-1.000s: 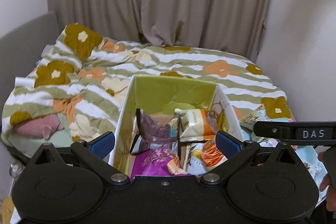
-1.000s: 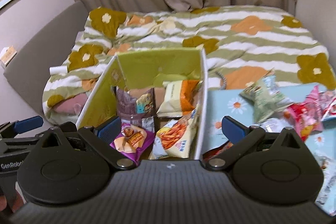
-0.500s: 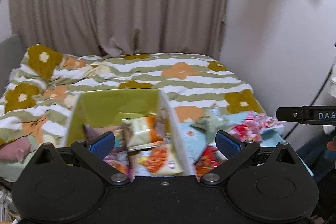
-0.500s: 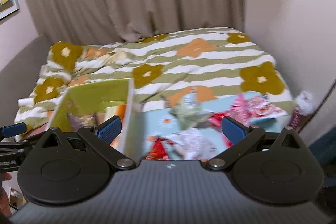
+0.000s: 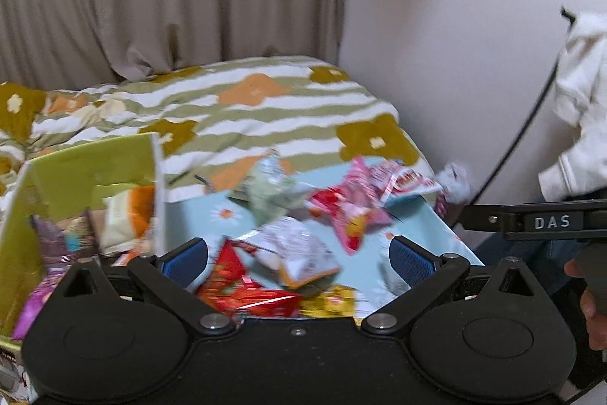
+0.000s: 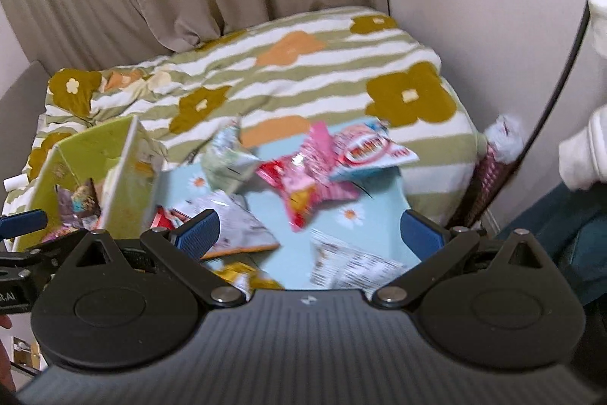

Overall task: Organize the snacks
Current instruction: 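Move both tools back to the remaining snack bags and approach the white bags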

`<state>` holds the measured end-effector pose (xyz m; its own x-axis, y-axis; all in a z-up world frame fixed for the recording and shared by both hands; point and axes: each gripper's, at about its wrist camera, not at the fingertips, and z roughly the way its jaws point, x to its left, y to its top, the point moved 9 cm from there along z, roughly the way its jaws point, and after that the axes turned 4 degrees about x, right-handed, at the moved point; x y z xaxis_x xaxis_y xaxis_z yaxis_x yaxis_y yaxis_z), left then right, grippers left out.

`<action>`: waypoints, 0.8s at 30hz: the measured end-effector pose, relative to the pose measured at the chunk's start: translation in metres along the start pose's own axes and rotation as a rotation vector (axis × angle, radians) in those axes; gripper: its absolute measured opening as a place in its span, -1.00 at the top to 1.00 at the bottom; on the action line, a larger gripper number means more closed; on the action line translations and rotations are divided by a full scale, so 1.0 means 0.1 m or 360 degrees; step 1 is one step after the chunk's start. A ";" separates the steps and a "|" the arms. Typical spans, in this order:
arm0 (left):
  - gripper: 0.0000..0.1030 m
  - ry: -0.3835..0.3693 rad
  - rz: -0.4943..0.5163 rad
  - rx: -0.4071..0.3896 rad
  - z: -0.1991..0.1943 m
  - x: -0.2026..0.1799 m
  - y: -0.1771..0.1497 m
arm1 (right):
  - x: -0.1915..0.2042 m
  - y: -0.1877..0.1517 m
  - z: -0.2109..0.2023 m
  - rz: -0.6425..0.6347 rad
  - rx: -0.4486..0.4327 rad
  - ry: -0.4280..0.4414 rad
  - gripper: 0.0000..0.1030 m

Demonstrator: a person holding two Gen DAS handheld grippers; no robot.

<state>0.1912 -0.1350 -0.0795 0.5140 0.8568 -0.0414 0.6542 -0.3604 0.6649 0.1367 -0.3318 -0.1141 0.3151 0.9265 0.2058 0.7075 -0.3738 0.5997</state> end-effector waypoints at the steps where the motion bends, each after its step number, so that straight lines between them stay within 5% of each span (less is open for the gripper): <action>1: -1.00 0.0001 0.0026 0.0022 0.07 -0.10 -0.01 | -0.07 -0.03 0.04 0.0004 0.0020 0.0004 -1.00; 10: -0.95 0.0022 0.0199 0.0274 0.74 -0.61 -0.16 | -0.61 -0.24 0.44 0.0049 0.0210 0.0051 -1.00; 24: -0.60 -0.0031 0.0316 0.0585 1.45 -0.64 -0.45 | -0.78 -0.60 0.97 0.0300 0.0392 0.0036 -1.00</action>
<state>0.2092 -0.2270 -0.2149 0.6584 0.7514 0.0443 0.6938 -0.6287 0.3512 0.1308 -0.3862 -0.2413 0.4433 0.8395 0.3142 0.7707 -0.5359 0.3447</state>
